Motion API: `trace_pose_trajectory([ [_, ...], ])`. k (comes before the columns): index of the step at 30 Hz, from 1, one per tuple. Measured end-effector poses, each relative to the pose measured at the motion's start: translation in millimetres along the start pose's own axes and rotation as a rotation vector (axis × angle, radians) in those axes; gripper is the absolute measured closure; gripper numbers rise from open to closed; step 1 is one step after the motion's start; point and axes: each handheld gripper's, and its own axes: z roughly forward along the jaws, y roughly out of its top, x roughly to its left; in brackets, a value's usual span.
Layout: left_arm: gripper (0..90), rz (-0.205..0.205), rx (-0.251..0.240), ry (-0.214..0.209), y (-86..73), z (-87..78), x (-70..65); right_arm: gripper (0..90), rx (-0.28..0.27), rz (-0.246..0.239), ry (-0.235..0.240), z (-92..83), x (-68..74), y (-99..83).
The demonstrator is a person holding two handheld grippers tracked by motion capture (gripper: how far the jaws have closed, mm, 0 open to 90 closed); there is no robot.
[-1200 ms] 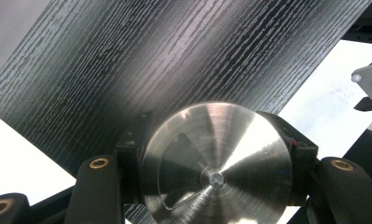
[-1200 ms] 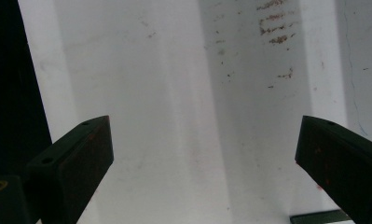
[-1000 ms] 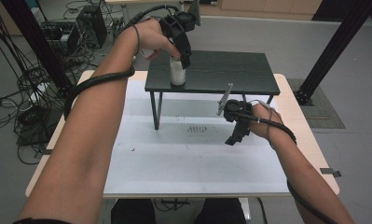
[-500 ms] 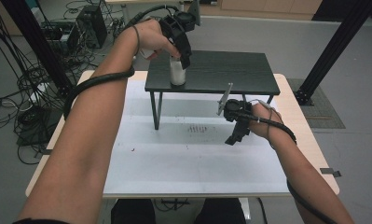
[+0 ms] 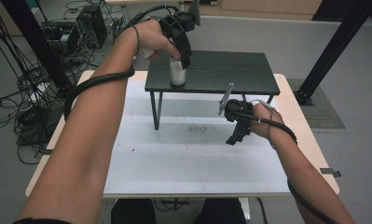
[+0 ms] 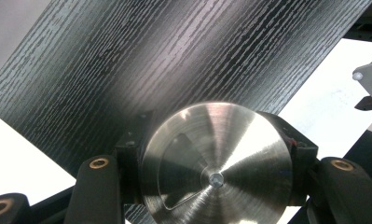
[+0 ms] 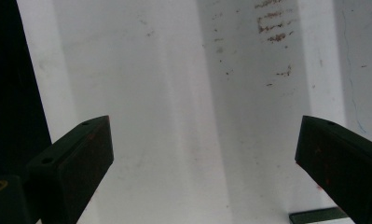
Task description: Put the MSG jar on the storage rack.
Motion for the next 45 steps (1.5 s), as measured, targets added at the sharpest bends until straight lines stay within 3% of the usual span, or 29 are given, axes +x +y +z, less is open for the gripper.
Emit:
trace_pose_trajectory([
  [16, 41.5, 0.004, 0.003, -0.002, 0.7, 0.1, 0.5, 3.9, 0.004, 0.001, 0.0, 0.0, -0.5, -0.5],
  [19, 28.1, 0.01, -0.012, 0.005, -1.7, 0.8, -0.5, 4.0, 0.003, 0.004, 0.002, 1.3, -0.8, -0.7],
  [24, 11.2, 0.013, 0.022, 0.023, 1.6, 3.6, -4.4, 4.0, 0.006, 0.002, 0.006, 3.1, -1.5, 1.0],
  [26, 5.5, 0.009, 0.008, 0.0, -1.3, 2.6, -0.5, 4.0, 0.003, 0.002, 0.005, 2.6, -1.4, 1.4],
  [28, 0.4, 0.008, 0.0, 0.005, -2.7, 1.1, -1.2, 4.0, 0.005, 0.0, 0.003, 2.5, -0.9, 2.3],
  [37, 0.3, 0.006, -0.038, 0.02, -12.3, -2.9, -3.1, 4.0, 0.004, 0.0, 0.004, 2.5, -0.5, 1.9],
  [43, 0.3, 0.021, -0.122, 0.044, -36.8, -17.5, -5.9, 4.0, 0.008, 0.0, 0.006, 3.2, 0.0, 2.4],
  [45, 0.3, 0.018, -0.151, 0.029, -46.9, -22.3, -3.6, 3.9, 0.01, -0.002, 0.005, 3.2, 0.4, 3.0],
])
